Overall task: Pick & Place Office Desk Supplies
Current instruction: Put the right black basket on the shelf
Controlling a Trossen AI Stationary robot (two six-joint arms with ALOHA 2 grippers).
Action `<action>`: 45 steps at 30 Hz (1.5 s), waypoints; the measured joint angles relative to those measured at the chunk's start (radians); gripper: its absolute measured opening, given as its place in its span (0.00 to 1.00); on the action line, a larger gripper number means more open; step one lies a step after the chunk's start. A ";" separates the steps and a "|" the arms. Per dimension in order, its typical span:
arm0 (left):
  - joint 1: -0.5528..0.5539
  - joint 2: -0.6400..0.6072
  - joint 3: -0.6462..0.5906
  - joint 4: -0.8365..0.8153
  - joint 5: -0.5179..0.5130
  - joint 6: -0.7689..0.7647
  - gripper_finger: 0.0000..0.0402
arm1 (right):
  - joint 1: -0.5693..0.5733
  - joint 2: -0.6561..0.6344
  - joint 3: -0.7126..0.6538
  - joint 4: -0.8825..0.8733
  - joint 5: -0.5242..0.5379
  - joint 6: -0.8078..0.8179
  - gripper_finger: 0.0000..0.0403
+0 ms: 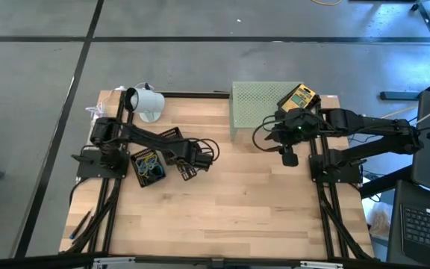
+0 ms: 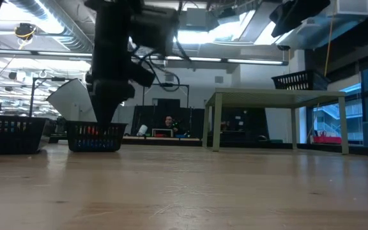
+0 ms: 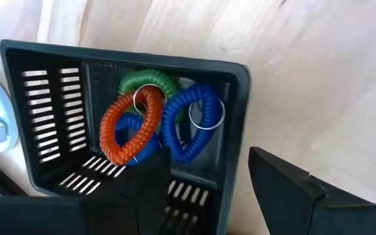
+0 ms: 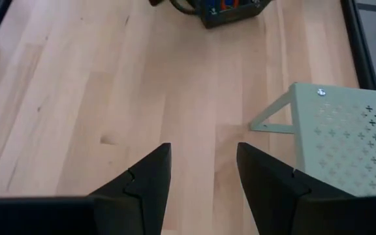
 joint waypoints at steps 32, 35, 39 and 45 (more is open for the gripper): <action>-0.159 0.048 0.386 -0.346 -0.038 -0.003 0.01 | 0.053 0.000 0.000 -0.001 0.079 0.163 0.44; -0.158 0.047 0.503 -0.393 -0.116 0.023 0.01 | 0.083 0.000 0.000 -0.001 0.079 0.171 0.44; -0.119 0.046 0.613 -0.364 -0.172 0.147 0.01 | 0.141 0.000 0.000 -0.001 0.079 0.220 0.43; 0.004 0.046 0.686 -0.123 -0.191 0.445 0.01 | 0.238 0.000 0.000 -0.001 0.079 0.307 0.39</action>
